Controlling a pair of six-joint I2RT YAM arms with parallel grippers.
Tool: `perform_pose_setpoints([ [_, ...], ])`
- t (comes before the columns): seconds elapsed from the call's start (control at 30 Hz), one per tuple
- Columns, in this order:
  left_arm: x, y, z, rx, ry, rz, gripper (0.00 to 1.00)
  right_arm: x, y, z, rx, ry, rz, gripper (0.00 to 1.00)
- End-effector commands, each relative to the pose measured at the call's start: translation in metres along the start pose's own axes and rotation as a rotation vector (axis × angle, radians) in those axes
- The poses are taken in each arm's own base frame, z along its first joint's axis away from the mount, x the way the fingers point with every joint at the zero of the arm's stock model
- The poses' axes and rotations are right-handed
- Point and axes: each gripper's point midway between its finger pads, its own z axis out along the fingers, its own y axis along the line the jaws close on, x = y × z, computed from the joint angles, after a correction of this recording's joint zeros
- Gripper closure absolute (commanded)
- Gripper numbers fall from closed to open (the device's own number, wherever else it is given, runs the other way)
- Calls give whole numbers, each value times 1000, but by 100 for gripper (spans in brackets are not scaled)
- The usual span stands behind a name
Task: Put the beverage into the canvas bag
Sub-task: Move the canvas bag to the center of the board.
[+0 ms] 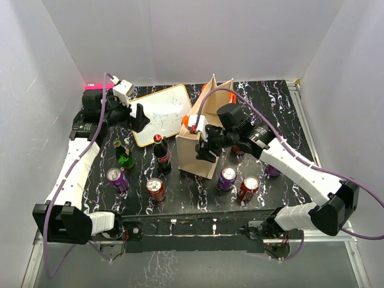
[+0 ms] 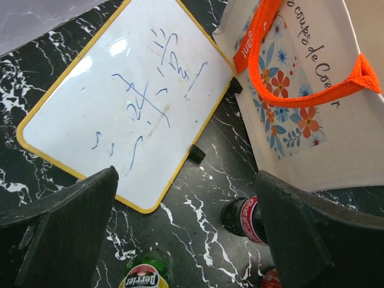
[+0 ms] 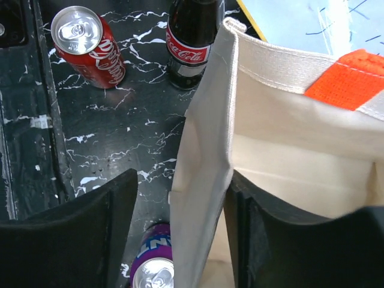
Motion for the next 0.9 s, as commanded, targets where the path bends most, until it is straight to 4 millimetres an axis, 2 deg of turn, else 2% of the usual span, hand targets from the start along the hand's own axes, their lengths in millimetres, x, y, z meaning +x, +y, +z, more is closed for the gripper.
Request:
perform_pose_setpoints([
  [0.0,-22,-14,3,52,-26,44,3,-30,5,-24,22,-91,-32,33],
  [0.17,-34,-22,15,83,-39,24,3,-43,-13,-52,90,-136,13,25],
  [0.27,-42,-26,22,103,-43,4,3,-44,-38,-88,184,-200,91,23],
  [0.37,-51,-34,28,120,-45,5,3,-28,-62,-126,337,-208,138,22],
  [0.43,-59,-42,30,134,-52,11,3,-3,-75,-145,454,-164,180,22],
  [0.47,-56,-43,38,142,-33,0,3,9,-81,-154,512,-140,205,22],
  [0.53,-58,-55,46,170,-25,3,3,42,-98,-176,669,-80,289,22],
  [0.6,-59,-64,52,187,-14,2,3,72,-106,-192,778,-35,381,22],
  [0.77,-63,-91,67,226,10,-12,3,139,-105,-215,928,68,557,22],
  [0.87,-63,-110,76,256,32,-30,3,178,-96,-217,967,155,646,22],
])
